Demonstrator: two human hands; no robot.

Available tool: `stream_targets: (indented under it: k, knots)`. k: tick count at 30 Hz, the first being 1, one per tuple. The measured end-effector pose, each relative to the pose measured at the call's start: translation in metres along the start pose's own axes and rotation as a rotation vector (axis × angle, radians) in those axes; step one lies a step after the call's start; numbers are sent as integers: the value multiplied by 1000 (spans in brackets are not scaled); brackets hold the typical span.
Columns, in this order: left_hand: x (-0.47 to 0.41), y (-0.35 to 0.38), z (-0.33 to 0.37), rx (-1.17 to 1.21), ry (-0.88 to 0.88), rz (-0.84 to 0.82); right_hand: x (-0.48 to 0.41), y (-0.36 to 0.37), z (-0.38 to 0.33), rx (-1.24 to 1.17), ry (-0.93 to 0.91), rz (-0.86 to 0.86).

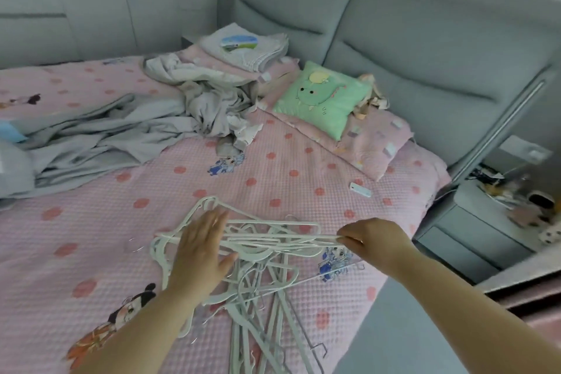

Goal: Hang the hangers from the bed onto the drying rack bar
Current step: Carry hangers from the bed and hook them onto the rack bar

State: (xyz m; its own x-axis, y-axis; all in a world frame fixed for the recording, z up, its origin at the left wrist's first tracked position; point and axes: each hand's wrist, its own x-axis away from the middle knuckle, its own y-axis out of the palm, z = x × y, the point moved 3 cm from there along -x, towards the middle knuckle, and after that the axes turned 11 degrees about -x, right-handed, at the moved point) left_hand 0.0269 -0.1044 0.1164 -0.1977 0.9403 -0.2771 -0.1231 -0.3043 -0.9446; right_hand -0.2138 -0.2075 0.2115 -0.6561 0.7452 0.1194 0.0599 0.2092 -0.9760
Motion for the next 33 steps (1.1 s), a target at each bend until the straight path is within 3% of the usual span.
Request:
stream_targets:
  k: [5,11,15,20,23,27,33]
  knots:
    - [-22,-30,57,-24,231,-323,62,-33,15,83,81,86]
    - [-34,-54,125,82,311,-274,148,-66,48,124,180,463]
    - [-31,-80,188,63,441,-256,221,-90,76,104,476,521]
    - [4,-114,292,404,505,-515,353,-102,83,427,481,736]
    - [45,-139,363,518,609,-621,441,-93,78,557,446,622]
    - [116,-168,451,500,778,-703,557,-84,72,649,586,387]
    - [211,-185,559,652,850,-717,709,-89,56,606,689,303]
